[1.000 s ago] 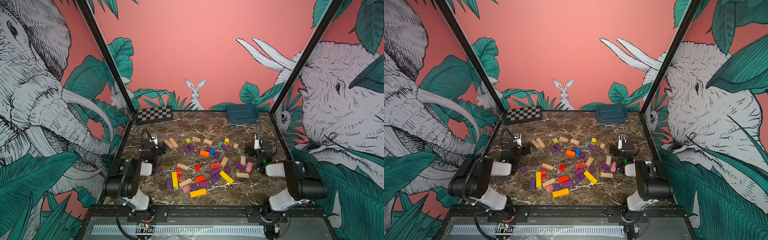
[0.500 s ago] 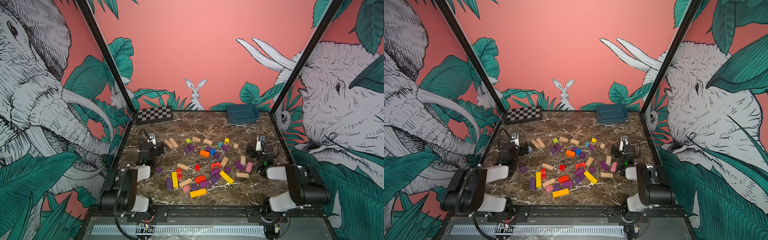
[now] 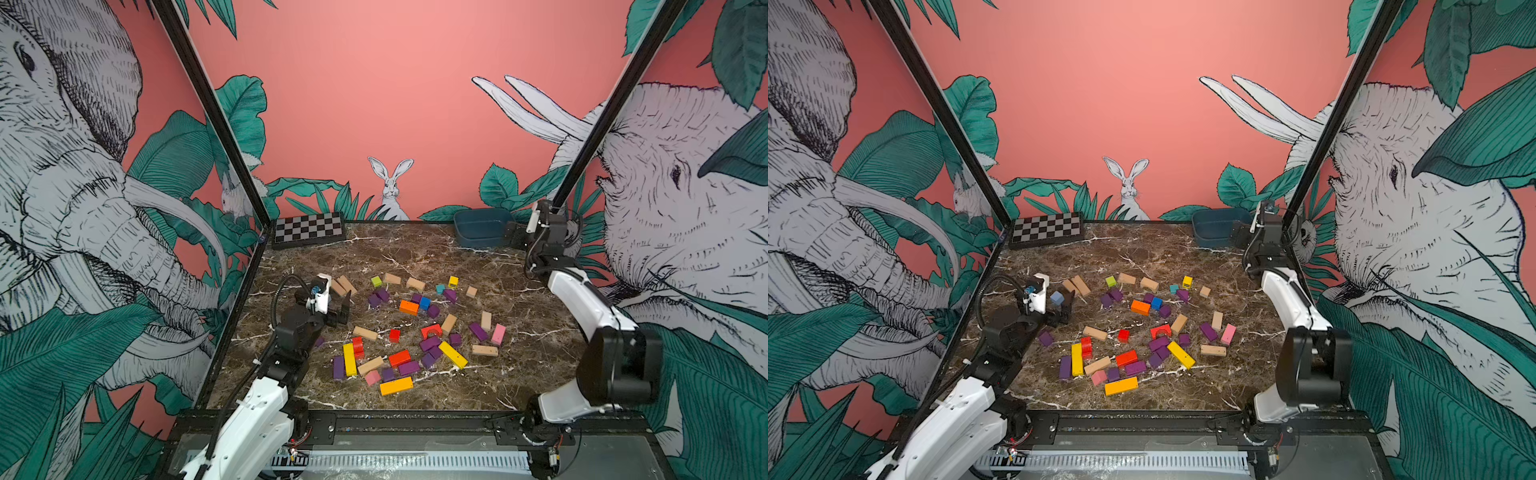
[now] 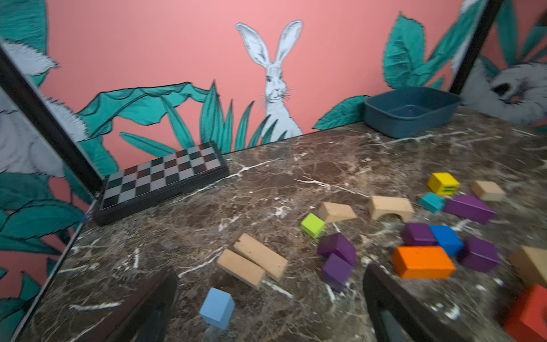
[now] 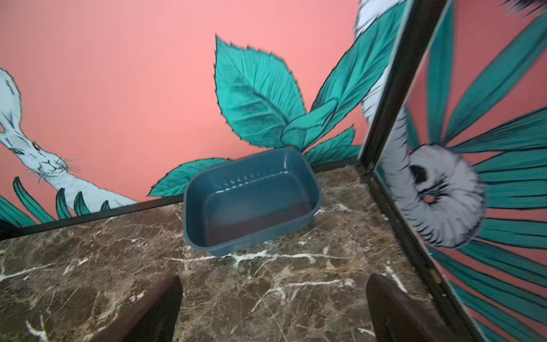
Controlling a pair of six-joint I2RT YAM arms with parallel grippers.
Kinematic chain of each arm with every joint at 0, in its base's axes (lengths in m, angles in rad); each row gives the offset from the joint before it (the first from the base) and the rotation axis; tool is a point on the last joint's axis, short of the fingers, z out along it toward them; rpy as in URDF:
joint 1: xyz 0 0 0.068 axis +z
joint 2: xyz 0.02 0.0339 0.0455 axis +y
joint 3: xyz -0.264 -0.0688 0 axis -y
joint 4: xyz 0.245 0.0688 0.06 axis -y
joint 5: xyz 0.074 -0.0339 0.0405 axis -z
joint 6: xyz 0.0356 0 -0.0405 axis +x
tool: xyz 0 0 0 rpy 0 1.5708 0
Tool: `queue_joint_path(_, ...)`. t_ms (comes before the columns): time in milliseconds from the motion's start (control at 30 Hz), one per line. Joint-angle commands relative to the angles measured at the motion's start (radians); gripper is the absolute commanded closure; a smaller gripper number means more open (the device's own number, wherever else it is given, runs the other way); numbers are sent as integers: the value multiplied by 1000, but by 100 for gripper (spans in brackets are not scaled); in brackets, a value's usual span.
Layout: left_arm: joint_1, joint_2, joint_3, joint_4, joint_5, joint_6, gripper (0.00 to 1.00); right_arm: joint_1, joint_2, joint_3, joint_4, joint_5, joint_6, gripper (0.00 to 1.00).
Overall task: Pick purple bricks into the storage bin
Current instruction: Pick up the storage box at the center of the board.
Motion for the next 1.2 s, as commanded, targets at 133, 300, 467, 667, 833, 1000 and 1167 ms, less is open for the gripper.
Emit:
queue_joint_path(133,-8,-132,-38,-168,236,-49,1,9,303,379,-320,32,167,1)
queue_joint_path(300,-13,-197,-53,-287,223,-66,1,10,419,484,-401,128,224,5)
queue_joint_path(467,-14,-257,-85,-292,224,-97,1,10,528,566,-432,127,265,12)
queue_joint_path(667,-13,-323,-108,-331,266,-121,1,13,627,665,-432,116,308,16)
queue_joint_path(833,-14,-376,-144,-321,259,-135,1,21,697,742,-438,108,342,16)
queue_joint_path(1000,-14,-381,-149,-325,260,-136,1,23,760,795,-461,78,401,20)
queue_joint_path(1167,-14,-382,-161,-315,255,-141,1,24,781,753,-406,43,467,28)
